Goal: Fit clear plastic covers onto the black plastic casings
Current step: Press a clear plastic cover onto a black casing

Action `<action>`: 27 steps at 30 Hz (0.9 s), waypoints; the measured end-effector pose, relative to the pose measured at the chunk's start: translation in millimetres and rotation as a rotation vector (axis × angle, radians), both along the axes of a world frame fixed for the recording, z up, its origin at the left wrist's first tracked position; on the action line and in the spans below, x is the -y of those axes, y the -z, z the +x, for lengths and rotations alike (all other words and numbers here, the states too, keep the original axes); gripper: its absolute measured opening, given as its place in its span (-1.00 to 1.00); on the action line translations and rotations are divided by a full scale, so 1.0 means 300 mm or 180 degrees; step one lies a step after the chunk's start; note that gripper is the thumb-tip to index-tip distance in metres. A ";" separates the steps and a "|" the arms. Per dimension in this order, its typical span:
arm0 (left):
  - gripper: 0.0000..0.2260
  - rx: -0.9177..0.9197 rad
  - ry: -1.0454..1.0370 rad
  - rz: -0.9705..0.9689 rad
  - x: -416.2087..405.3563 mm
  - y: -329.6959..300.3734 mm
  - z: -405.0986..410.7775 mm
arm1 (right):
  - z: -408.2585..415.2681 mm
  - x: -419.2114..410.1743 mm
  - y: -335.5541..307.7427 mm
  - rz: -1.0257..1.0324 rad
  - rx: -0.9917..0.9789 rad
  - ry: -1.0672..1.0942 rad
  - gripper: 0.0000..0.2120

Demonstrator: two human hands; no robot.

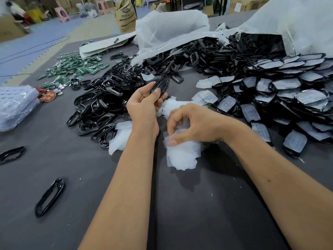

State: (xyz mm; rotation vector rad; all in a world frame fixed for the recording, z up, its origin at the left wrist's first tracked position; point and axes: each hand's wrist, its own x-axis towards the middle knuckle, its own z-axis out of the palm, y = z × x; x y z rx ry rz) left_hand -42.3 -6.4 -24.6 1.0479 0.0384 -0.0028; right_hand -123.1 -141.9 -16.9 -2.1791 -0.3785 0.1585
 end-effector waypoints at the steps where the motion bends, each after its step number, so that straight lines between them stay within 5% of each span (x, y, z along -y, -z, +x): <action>1: -0.82 -0.0020 -0.0007 -0.0006 0.000 -0.001 0.001 | 0.002 0.003 0.010 0.0265 0.0157 0.0163 -0.84; 6: -0.82 -0.0092 -0.0110 -0.0246 -0.024 -0.016 0.014 | 0.022 -0.004 0.058 0.1386 0.0740 0.1316 -0.80; 12: -0.81 -0.0059 -0.0406 -0.0532 -0.047 -0.033 0.023 | 0.035 -0.018 0.074 0.0560 0.1383 0.2177 -0.80; 27: -0.81 0.0340 -0.0284 0.0087 -0.032 -0.045 0.002 | 0.042 0.015 0.057 0.2551 0.0783 0.2294 -0.84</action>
